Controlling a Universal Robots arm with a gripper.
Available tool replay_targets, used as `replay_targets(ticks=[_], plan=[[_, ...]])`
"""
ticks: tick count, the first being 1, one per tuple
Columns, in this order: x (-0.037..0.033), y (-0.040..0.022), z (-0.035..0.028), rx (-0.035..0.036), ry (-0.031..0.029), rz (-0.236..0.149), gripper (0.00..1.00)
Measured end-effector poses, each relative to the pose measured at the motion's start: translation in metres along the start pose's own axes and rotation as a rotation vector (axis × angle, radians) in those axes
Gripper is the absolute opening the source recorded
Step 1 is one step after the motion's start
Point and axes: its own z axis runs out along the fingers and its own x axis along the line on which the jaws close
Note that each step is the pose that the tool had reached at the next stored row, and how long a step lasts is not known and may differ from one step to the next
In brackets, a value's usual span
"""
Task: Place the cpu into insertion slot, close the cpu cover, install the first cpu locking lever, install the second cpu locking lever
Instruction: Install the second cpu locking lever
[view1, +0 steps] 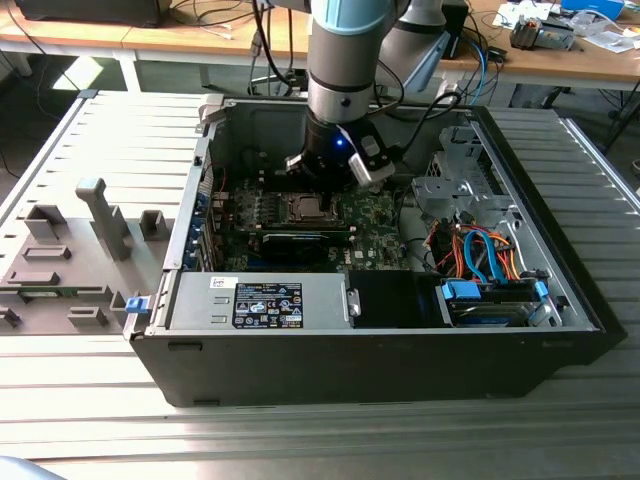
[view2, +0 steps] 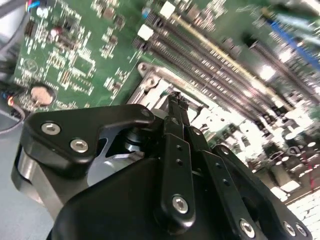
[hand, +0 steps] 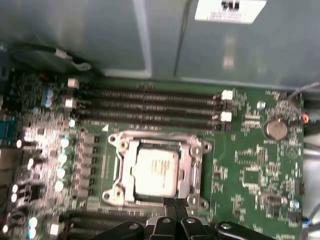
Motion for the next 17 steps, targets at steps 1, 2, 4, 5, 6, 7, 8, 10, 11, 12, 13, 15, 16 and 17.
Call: replay_targets(ticks=[1, 2, 4, 5, 6, 7, 8, 10, 11, 12, 13, 15, 16, 17], plan=[[0.0000, 0.0000, -0.0001, 0.0243, 0.0020, 0.000, 0.11], [0.0000, 0.0000, -0.0002, 0.0576, 0.0048, 0.000, 0.11], [0.0000, 0.0000, -0.0003, 0.1037, 0.0087, 0.000, 0.11], [0.0000, 0.0000, -0.0009, 0.1308, 0.0108, 0.001, 0.11], [0.0000, 0.0001, -0.0023, 0.1319, 0.0111, 0.000, 0.11], [0.0001, 0.0002, -0.0031, 0.1282, 0.0106, 0.001, 0.11], [0.0003, 0.0003, -0.0041, 0.1246, 0.0104, 0.007, 0.11], [0.0002, 0.0003, -0.0049, 0.1179, 0.0100, 0.021, 0.11], [0.0003, 0.0003, -0.0050, 0.1056, 0.0094, 0.030, 0.11], [0.0003, 0.0003, -0.0050, 0.0954, 0.0087, 0.036, 0.11], [0.0005, 0.0003, -0.0050, 0.0770, 0.0076, 0.043, 0.11], [0.0006, 0.0003, -0.0050, 0.0470, 0.0057, 0.051, 0.11], [0.0015, 0.0004, -0.0049, 0.0316, 0.0048, 0.056, 0.11], [0.0036, 0.0006, -0.0050, 0.0151, 0.0037, 0.058, 0.11]])
